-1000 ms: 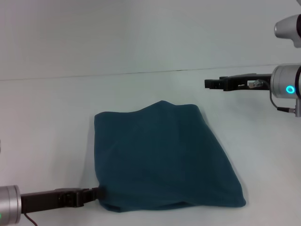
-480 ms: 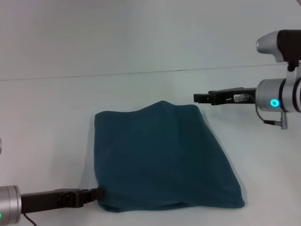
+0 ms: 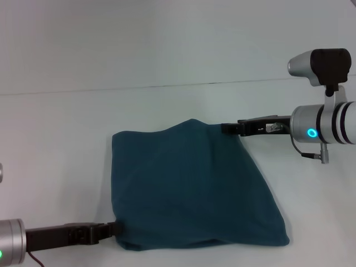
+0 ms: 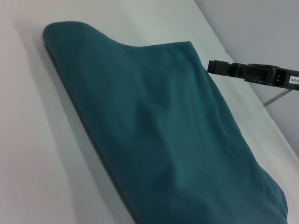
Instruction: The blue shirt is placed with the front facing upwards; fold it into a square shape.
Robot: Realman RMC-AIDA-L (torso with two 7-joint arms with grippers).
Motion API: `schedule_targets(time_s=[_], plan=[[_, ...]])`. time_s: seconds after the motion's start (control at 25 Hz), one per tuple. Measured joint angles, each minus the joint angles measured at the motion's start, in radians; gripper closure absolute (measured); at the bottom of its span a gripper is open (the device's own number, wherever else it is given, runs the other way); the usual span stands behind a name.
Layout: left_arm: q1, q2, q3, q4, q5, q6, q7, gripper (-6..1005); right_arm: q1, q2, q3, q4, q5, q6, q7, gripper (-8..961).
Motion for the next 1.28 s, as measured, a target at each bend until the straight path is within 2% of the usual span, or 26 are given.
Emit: schedule_targets(time_s=[0.08, 0.16, 0.6, 0.8, 1.04, 1.28], plan=[[0.000, 0.000, 0.001, -0.001, 0.000, -0.002, 0.000, 986, 0.002, 0.001, 0.000, 0.007, 0.000, 0.005, 0.000, 361], [-0.001, 0.000, 0.002, -0.001, 0.000, -0.002, 0.001, 986, 0.004, 0.002, 0.000, 0.017, 0.000, 0.015, 0.000, 438], [-0.004, 0.000, 0.002, -0.001, 0.000, -0.007, 0.001, 986, 0.007, 0.006, 0.000, 0.031, 0.000, 0.024, -0.002, 477], [-0.008, 0.001, 0.002, -0.011, 0.000, -0.014, 0.002, 986, 0.007, 0.006, -0.001, 0.031, 0.000, 0.025, -0.002, 719], [-0.009, 0.001, 0.002, -0.013, 0.000, -0.014, 0.007, 986, -0.002, 0.007, 0.007, 0.021, 0.010, 0.037, -0.002, 913], [-0.004, 0.002, 0.001, -0.013, 0.000, -0.014, 0.008, 985, -0.005, -0.004, 0.010, 0.018, 0.021, 0.040, 0.000, 946]])
